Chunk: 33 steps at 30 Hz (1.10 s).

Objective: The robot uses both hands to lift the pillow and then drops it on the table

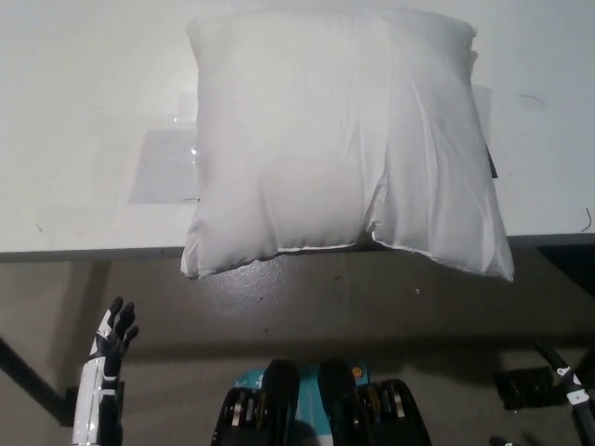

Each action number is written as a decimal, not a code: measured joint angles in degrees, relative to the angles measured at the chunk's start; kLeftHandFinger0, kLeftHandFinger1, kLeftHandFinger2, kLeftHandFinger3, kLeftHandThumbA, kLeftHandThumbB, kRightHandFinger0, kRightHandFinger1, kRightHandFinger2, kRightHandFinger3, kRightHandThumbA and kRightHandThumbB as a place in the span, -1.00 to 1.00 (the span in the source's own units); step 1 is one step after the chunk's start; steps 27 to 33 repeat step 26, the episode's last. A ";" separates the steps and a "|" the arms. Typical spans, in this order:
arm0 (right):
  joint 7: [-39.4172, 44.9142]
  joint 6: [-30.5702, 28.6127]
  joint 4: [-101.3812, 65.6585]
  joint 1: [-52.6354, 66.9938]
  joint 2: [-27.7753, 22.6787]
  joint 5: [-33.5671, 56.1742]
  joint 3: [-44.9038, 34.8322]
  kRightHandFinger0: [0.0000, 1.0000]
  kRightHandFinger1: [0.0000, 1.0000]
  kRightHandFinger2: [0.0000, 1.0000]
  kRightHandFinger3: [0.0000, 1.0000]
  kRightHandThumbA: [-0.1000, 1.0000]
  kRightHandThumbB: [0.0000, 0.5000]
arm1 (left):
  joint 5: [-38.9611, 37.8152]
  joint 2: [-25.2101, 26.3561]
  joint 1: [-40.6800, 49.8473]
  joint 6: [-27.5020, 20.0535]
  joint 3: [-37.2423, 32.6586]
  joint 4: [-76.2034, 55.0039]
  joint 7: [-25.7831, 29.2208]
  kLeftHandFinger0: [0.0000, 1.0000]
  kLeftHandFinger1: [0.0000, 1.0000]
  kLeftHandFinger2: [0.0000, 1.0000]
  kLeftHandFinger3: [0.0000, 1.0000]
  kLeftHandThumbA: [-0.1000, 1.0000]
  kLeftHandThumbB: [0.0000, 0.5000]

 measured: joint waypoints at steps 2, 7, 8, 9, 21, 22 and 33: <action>-0.16 -0.25 0.55 -0.49 -0.15 -0.16 0.08 1.00 1.00 1.00 1.00 1.00 -0.14 | -0.10 -0.03 -0.44 0.00 0.03 0.58 -0.23 1.00 1.00 1.00 1.00 1.00 -0.11; -0.21 -0.52 1.24 -0.91 -0.13 -0.23 -0.06 1.00 1.00 1.00 1.00 1.00 -0.12 | -0.15 -0.02 -1.11 -0.02 0.13 0.61 -0.61 1.00 1.00 1.00 1.00 1.00 -0.18; -0.23 -0.59 1.42 -0.90 -0.13 -0.26 -0.09 1.00 1.00 1.00 1.00 1.00 -0.13 | -0.09 -0.02 -1.11 -0.02 0.15 0.61 -0.73 1.00 1.00 1.00 1.00 1.00 -0.18; -0.25 -0.64 1.55 -0.89 -0.13 -0.29 -0.12 1.00 1.00 1.00 1.00 1.00 -0.18 | -0.05 -0.02 -1.11 -0.02 0.15 0.61 -0.77 1.00 1.00 1.00 1.00 1.00 -0.12; -0.22 -1.15 1.67 0.04 -0.26 -0.16 -0.08 1.00 1.00 1.00 1.00 1.00 -0.23 | -0.10 -0.17 -0.05 -0.02 0.20 0.51 -0.82 1.00 1.00 1.00 1.00 1.00 -0.27; -0.22 -1.17 1.67 0.28 -0.27 -0.15 -0.09 1.00 1.00 1.00 1.00 1.00 -0.22 | -0.09 -0.18 0.17 -0.02 0.19 0.51 -0.86 1.00 1.00 1.00 1.00 1.00 -0.26; -0.22 -1.19 1.69 0.71 -0.24 -0.15 -0.09 1.00 1.00 1.00 1.00 1.00 -0.32 | 0.02 -0.16 0.45 -0.02 0.21 0.54 -0.85 1.00 1.00 1.00 1.00 1.00 -0.33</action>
